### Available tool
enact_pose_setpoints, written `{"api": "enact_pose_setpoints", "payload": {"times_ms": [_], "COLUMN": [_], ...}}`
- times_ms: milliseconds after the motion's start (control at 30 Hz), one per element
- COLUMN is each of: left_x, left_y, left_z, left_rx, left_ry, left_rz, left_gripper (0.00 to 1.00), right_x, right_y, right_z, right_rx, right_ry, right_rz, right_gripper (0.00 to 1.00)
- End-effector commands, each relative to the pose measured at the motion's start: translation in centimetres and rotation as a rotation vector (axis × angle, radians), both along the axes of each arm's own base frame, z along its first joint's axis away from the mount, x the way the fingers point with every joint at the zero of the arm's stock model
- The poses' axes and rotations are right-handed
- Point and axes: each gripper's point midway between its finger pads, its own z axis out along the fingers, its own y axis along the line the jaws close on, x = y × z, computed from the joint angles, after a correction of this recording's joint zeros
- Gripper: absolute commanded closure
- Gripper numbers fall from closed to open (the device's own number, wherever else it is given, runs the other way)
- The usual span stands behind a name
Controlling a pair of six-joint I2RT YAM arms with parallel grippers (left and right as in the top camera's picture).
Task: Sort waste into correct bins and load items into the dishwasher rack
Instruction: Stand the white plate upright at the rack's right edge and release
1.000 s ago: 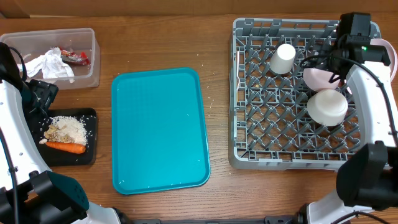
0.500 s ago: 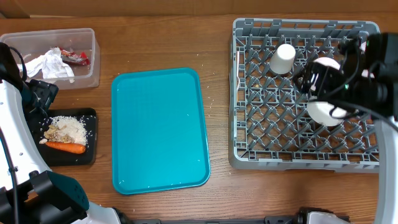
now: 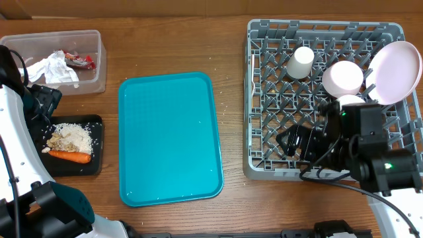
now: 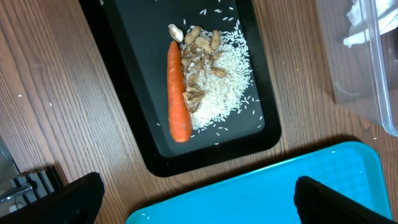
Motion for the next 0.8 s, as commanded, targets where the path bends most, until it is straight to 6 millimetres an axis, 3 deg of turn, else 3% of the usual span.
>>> {"api": "enact_pose_setpoints", "payload": {"times_ms": [0,233,533,767], "left_x": [0.0,0.0,0.0,0.0], "left_y": [0.1,0.1,0.1,0.1], "left_z": [0.1,0.1,0.1,0.1], "left_rx": [0.010,0.010,0.010,0.010], "left_ry": [0.003,0.003,0.003,0.003], "left_rz": [0.015,0.015,0.015,0.015], "left_gripper": [0.00,0.00,0.00,0.00], "right_x": [-0.8,-0.7,1.4,1.7], "right_y": [0.1,-0.1,0.1,0.9], "right_z": [-1.6,-2.4,-1.8,-1.7], "right_rx": [0.016,-0.011,-0.010,0.031], "right_ry": [0.079,0.116,-0.012,-0.383], "right_rz": [-0.035,-0.026,0.003,0.093], "right_gripper": [0.00,0.00,0.00,0.00]}}
